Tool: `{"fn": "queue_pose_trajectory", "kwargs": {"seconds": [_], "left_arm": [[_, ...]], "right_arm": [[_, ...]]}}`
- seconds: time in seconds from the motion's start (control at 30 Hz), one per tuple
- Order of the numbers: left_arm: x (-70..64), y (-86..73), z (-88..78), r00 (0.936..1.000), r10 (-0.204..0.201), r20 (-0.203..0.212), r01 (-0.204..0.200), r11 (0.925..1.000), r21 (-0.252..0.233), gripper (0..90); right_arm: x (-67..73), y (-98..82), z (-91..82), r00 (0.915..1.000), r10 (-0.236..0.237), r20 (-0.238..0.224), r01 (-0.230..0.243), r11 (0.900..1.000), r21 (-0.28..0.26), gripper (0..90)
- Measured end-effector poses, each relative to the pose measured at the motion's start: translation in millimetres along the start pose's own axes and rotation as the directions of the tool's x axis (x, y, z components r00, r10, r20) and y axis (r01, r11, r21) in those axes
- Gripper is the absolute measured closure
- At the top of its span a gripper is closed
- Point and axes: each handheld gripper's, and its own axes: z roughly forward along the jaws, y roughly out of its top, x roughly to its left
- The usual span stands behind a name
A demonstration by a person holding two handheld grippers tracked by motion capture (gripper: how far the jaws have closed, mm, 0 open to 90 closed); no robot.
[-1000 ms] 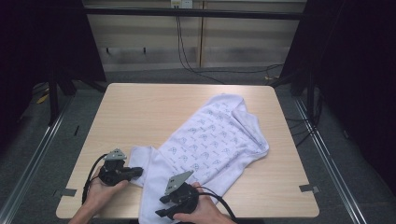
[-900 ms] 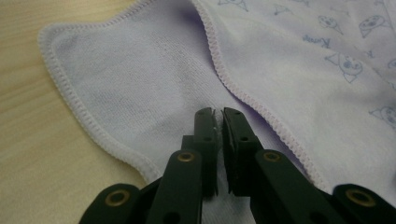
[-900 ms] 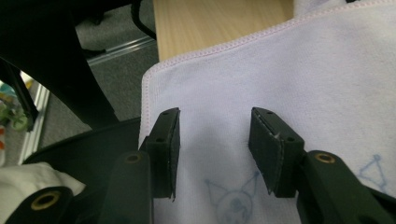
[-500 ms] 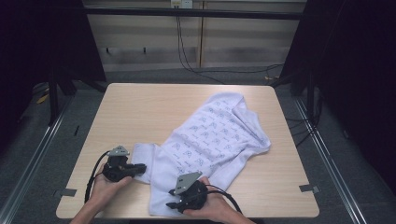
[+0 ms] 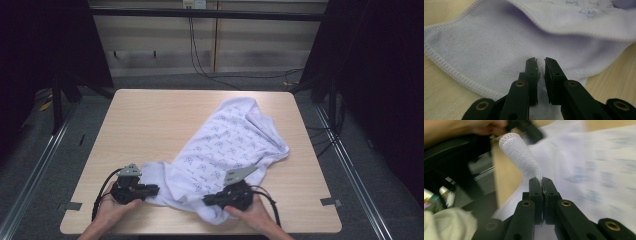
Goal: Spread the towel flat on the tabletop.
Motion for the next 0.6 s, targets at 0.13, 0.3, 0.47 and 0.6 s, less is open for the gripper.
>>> {"fn": "queue_pose_trajectory", "kwargs": {"seconds": [0.13, 0.3, 0.47, 0.6], "left_arm": [[-8.7, -0.7, 1.1, 0.9993, 0.020, 0.033, -0.020, 0.9996, 0.022, 80.9], [-20.2, -4.6, -0.3, 0.9967, 0.037, 0.072, -0.039, 0.9988, 0.029, 77.7], [-6.8, 0.3, -13.0, 0.9977, -0.007, 0.068, 0.011, 0.9980, -0.063, 75.0], [26.1, 4.1, -18.6, 0.9958, -0.089, -0.021, 0.086, 0.9909, -0.104, 73.5]], "right_arm": [[-27.2, -18.4, -27.6, 0.9926, 0.082, 0.090, -0.082, 0.997, 0.004, 87.9], [-43.0, -36.5, -44.4, 0.9723, 0.129, 0.195, -0.138, 0.990, 0.033, 78.1], [-46.8, -33.1, -54.7, 0.9555, 0.137, 0.261, -0.145, 0.989, 0.010, 60.6], [-48.8, -18.8, -58.5, 0.9562, 0.131, 0.262, -0.125, 0.991, -0.038, 60.6]]}}
